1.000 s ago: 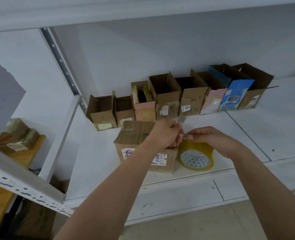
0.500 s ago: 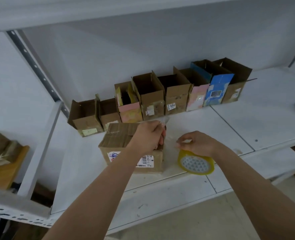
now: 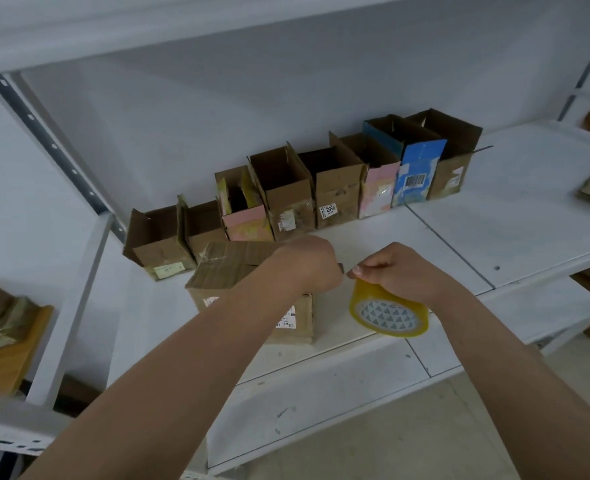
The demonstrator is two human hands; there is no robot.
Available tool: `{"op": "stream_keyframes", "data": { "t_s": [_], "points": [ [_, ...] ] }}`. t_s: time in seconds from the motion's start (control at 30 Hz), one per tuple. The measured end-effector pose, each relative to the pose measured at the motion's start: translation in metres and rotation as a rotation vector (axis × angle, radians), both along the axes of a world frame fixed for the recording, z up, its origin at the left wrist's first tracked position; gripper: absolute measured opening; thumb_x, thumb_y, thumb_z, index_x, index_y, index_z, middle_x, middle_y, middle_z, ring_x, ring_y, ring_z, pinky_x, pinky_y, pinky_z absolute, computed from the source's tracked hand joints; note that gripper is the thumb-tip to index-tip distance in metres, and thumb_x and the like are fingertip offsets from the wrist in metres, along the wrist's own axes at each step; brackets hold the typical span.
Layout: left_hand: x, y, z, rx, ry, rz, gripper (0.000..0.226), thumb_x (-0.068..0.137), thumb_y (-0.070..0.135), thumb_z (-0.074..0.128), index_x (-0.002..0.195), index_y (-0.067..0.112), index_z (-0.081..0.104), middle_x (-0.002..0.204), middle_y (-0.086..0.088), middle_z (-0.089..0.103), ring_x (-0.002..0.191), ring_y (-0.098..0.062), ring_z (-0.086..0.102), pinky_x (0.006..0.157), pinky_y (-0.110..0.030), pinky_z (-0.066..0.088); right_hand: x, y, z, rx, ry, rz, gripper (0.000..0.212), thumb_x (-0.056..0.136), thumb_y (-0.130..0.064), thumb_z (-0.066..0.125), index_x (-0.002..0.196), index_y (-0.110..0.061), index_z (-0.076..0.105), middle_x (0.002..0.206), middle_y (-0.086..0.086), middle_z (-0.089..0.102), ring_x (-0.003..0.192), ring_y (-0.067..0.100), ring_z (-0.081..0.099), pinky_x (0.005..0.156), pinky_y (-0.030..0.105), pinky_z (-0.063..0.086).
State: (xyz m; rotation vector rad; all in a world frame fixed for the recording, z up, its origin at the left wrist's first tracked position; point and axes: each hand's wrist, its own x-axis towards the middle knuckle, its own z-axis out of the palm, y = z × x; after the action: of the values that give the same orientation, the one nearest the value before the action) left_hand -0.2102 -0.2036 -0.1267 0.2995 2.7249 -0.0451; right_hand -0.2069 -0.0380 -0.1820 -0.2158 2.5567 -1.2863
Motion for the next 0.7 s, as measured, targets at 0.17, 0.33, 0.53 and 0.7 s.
{"op": "stream_keyframes", "data": {
  "t_s": [0.17, 0.33, 0.53, 0.7],
  "points": [
    [0.007, -0.007, 0.001, 0.083, 0.07, 0.025, 0.031, 0.102, 0.025, 0.038, 0.093, 0.006, 0.062, 0.082, -0.007, 0.055, 0.078, -0.021, 0.054, 0.06, -0.028, 0.04, 0.008, 0.002, 0.001, -0.088, -0.052, -0.058, 0.016, 0.093, -0.033, 0.063, 0.091, -0.03, 0.079, 0.087, -0.003, 0.075, 0.084, 0.018, 0.07, 0.09, 0.04, 0.055],
    [0.013, -0.031, -0.008, 0.511, 0.216, 0.251, 0.02, 0.103, 0.023, 0.042, 0.092, 0.008, 0.049, 0.077, -0.004, 0.056, 0.072, -0.022, 0.062, 0.055, -0.028, 0.043, 0.011, -0.003, -0.012, -0.099, -0.111, -0.084, 0.017, 0.093, -0.034, 0.062, 0.09, -0.032, 0.078, 0.085, -0.008, 0.073, 0.084, 0.016, 0.069, 0.077, 0.027, 0.053],
    [0.017, -0.012, -0.038, 0.259, 0.453, 0.363, 0.046, 0.094, 0.029, 0.056, 0.13, 0.006, 0.037, 0.105, -0.011, 0.063, 0.094, -0.032, 0.065, 0.06, -0.035, 0.042, 0.01, -0.007, -0.026, -0.105, -0.195, -0.148, 0.013, 0.09, -0.029, 0.067, 0.089, -0.025, 0.08, 0.088, 0.001, 0.074, 0.084, 0.018, 0.068, 0.086, 0.033, 0.053],
    [0.018, -0.01, -0.036, 0.28, 0.398, 0.382, 0.06, 0.09, 0.017, 0.062, 0.136, 0.004, 0.027, 0.108, -0.014, 0.06, 0.097, -0.034, 0.064, 0.062, -0.034, 0.043, 0.007, 0.003, -0.029, -0.138, -0.193, -0.266, 0.013, 0.088, -0.028, 0.069, 0.081, -0.024, 0.08, 0.083, 0.003, 0.075, 0.079, 0.021, 0.07, 0.082, 0.034, 0.055]
  ]
}}
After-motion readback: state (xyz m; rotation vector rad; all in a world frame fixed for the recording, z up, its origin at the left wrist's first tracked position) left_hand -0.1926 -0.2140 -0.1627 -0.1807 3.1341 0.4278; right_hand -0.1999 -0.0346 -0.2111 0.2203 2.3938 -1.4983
